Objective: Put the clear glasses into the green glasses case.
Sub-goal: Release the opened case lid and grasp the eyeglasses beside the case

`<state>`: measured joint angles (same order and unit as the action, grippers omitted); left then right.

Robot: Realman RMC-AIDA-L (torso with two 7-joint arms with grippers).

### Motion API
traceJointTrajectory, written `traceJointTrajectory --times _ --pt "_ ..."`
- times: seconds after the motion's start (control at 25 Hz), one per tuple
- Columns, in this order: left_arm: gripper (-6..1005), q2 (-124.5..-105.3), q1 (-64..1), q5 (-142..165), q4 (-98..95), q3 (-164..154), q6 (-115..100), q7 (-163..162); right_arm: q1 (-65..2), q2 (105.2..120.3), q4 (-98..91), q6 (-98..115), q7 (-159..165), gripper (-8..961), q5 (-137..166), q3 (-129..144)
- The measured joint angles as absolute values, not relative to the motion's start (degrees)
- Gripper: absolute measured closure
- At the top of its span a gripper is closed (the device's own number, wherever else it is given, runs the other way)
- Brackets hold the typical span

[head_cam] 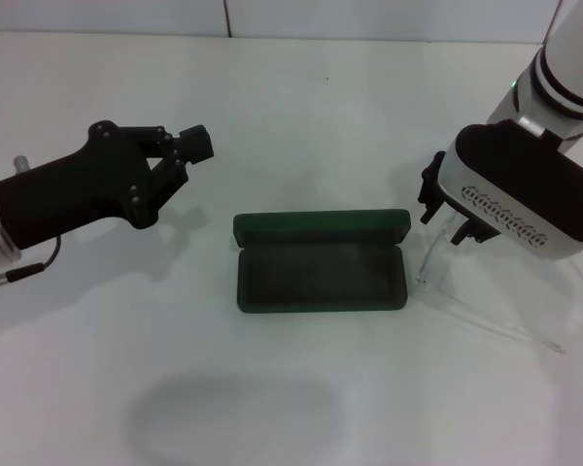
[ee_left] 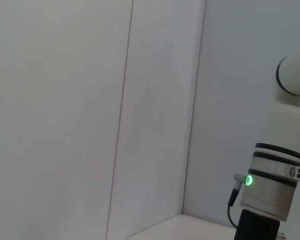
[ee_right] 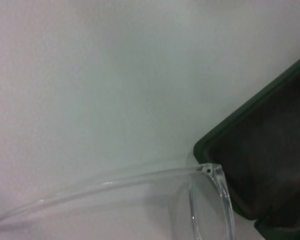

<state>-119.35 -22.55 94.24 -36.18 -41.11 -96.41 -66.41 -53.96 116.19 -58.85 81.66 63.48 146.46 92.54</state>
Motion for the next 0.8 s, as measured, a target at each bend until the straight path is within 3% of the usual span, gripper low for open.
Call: traceJointTrajectory --times 0.8 --pt "972 -119.35 -22.6 95.2 -35.2 -41.1 -95.4 -65.6 -54.7 116.19 -54.1 78.7 63.9 596 145.2 93.2"
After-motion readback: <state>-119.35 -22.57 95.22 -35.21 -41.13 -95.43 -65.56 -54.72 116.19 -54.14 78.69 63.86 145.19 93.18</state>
